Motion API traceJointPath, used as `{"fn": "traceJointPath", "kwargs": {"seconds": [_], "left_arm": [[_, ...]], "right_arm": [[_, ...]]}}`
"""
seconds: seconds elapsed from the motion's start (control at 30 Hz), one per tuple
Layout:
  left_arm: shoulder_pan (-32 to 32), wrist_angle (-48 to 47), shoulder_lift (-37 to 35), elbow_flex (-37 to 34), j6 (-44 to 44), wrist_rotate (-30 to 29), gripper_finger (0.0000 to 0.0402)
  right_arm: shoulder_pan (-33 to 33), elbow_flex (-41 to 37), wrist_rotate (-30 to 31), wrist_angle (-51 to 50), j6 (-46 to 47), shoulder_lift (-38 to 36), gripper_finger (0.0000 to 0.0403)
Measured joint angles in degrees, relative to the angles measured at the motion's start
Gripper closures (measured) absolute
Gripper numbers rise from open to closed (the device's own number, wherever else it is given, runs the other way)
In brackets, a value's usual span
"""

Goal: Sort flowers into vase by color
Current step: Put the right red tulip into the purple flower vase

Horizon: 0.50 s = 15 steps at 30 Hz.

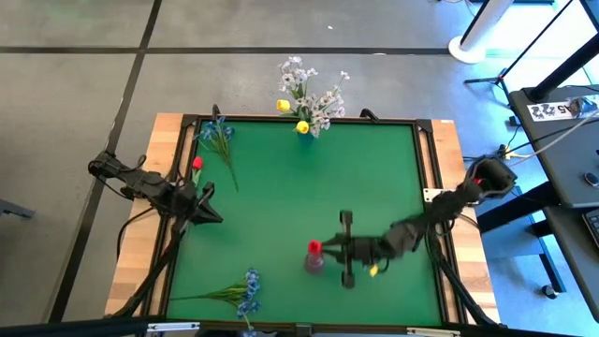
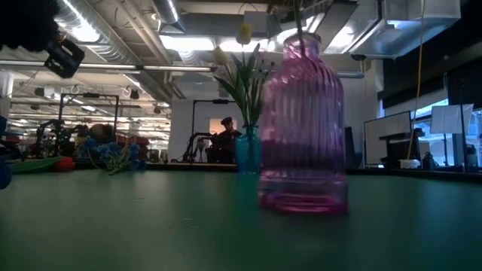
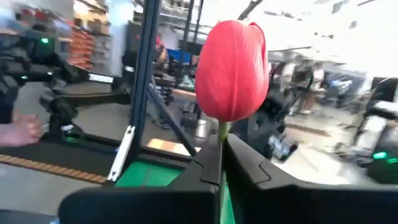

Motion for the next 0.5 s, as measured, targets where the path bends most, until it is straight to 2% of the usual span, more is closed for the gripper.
{"fn": "traceJointPath", "kwargs": {"seconds": [0.13,0.37,0.43,0.5], "left_arm": [[-0.02,4.27,-0.02,0.0,-2.15,-0.01,0.0392],[0.0,5.63,-0.02,0.0,-2.23,0.08,0.0392],[0.01,5.91,0.0,0.0,0.32,-1.12,0.0392],[0.01,6.9,0.04,0.0,6.89,-4.95,0.0392]], "right_arm": [[-5.46,-6.45,-8.75,4.09,4.11,-1.65,0.0393],[-12.04,-13.82,-17.03,11.28,2.7,-2.21,0.0393],[-13.75,-14.99,-18.8,11.4,2.66,-2.43,0.0393],[-15.05,-15.78,-19.5,11.13,2.66,-2.74,0.0387]]}}
